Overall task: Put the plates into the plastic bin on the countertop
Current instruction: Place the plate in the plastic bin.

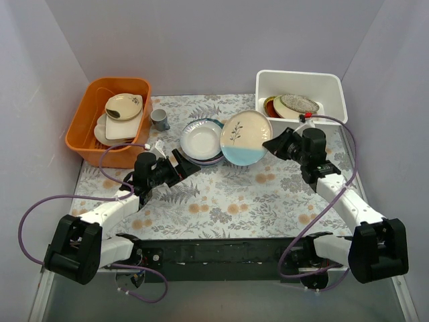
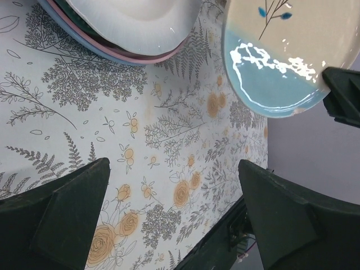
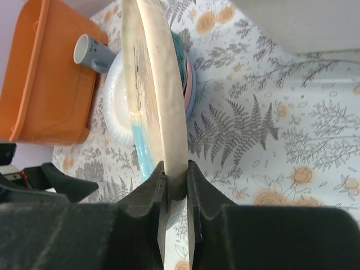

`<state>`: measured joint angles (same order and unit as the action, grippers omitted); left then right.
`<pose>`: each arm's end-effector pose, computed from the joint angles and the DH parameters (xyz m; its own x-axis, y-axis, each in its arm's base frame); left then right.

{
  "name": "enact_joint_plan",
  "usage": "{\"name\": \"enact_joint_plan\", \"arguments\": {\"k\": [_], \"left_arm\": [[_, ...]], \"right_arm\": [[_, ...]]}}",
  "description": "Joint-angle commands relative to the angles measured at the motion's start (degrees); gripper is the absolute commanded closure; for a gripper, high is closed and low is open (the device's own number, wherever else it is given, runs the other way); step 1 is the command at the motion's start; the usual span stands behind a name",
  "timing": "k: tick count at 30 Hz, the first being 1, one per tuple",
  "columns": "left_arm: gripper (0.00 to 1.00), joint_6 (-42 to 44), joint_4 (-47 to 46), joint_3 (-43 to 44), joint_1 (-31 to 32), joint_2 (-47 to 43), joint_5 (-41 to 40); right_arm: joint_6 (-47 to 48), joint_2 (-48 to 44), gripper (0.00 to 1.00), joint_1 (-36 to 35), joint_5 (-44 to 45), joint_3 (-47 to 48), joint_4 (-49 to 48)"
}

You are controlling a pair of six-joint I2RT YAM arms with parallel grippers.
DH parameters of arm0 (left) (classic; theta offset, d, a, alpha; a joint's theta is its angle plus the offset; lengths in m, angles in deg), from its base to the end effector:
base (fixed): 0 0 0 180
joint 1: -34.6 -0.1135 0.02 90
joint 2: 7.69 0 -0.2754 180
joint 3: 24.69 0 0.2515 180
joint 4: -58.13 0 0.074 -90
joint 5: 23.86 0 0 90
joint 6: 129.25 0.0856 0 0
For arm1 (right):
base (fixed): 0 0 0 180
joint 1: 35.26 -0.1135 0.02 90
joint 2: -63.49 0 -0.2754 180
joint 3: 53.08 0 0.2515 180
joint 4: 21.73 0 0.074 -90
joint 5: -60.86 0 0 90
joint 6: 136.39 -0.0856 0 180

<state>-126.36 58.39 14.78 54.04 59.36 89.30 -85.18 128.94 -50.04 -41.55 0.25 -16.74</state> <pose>0.2439 -0.1218 0.1793 -0.6553 -0.7425 0.1389 -0.4079 0.1931 -0.8924 0.2874 0.0949 0.2648 -0.5022 0.5003 -0.7053 -0.1708 0.7422 0.6480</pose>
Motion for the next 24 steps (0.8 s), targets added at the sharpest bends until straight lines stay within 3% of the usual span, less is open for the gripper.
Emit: {"name": "enact_joint_plan", "arguments": {"k": [1, 24], "left_arm": [[0.02, 0.01, -1.23, -0.45, -0.37, -0.34, 0.66], [0.02, 0.45, -0.61, -0.62, -0.37, 0.28, 1.54]], "right_arm": [[-1.12, 0.46, 0.99, 2.92, -5.70, 8.63, -10.34], [-4.37, 11.63, 0.99, 14.26, -12.29, 21.73, -11.40]]}}
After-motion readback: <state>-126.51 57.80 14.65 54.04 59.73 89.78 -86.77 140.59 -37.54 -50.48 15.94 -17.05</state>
